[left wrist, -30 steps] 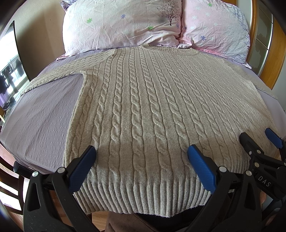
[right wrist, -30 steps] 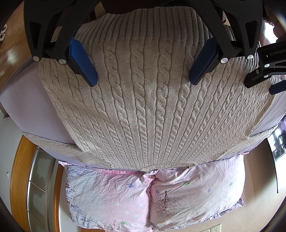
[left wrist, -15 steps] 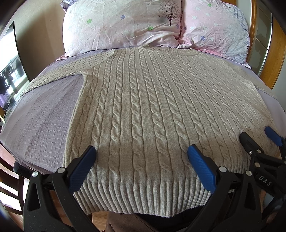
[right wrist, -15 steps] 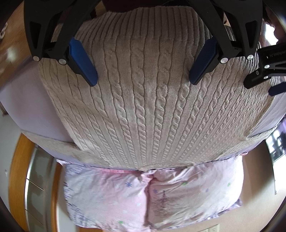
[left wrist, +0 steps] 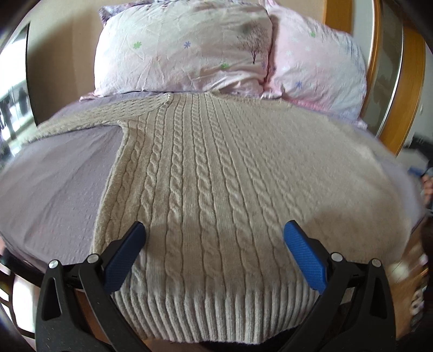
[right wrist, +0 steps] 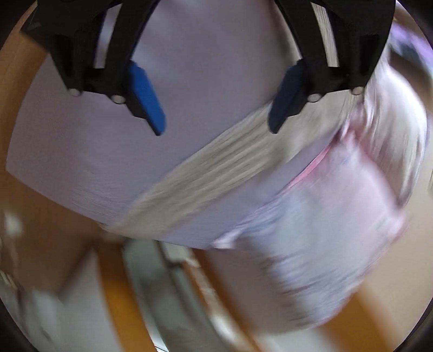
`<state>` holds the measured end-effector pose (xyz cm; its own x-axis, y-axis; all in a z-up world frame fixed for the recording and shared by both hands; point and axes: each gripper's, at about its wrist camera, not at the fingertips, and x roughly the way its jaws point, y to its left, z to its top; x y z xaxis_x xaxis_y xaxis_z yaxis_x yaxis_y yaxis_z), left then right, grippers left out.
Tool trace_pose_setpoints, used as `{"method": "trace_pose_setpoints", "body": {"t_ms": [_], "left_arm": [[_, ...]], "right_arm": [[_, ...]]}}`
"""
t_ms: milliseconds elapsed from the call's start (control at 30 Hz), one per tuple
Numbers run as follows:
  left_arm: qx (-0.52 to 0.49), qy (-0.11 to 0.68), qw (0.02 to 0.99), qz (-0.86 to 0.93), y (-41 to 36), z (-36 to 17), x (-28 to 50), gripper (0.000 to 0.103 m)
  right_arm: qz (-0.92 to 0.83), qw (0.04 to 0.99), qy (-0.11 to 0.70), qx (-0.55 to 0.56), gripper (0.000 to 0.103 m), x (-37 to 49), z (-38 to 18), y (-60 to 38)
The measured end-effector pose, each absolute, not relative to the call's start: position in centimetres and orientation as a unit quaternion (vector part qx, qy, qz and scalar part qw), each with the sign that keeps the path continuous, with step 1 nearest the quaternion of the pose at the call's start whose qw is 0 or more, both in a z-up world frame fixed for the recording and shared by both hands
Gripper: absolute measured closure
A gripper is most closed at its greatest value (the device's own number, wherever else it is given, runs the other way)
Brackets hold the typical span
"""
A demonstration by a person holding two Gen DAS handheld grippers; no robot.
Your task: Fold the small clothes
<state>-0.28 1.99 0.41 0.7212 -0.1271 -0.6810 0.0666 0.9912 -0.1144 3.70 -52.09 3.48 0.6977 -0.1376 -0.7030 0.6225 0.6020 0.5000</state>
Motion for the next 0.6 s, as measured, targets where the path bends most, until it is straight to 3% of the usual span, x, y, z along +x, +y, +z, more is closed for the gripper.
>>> {"method": "trace_pose_setpoints", "body": {"t_ms": [100,400,467,500,600], "left_arm": [[-0.078,0.357,0.927,-0.079,3.2,0.7,0.2,0.002],[-0.16,0.295,0.938,-0.091,7.1,2.3,1.0,0.002],[-0.179,0.28,0.939,-0.089,8.3,2.7,0.6,0.002],[-0.189,0.273,0.939,-0.087,9.0,2.8,0.5,0.002],[-0.222,0.256,0.938,-0.071,11.6,3.3,0.9,0.002]], "right_arm": [[-0.261,0.802,0.313,0.437,0.046,4.9,2.1,-56.8],[-0.289,0.773,0.271,0.496,0.066,6.3,-0.1,-62.4],[-0.295,0.772,0.257,0.501,0.079,6.7,-0.9,-63.3],[-0.3,0.773,0.258,0.495,0.094,6.4,-1.0,-63.7],[-0.313,0.8,0.27,0.435,0.095,6.8,0.9,-62.6]]}}
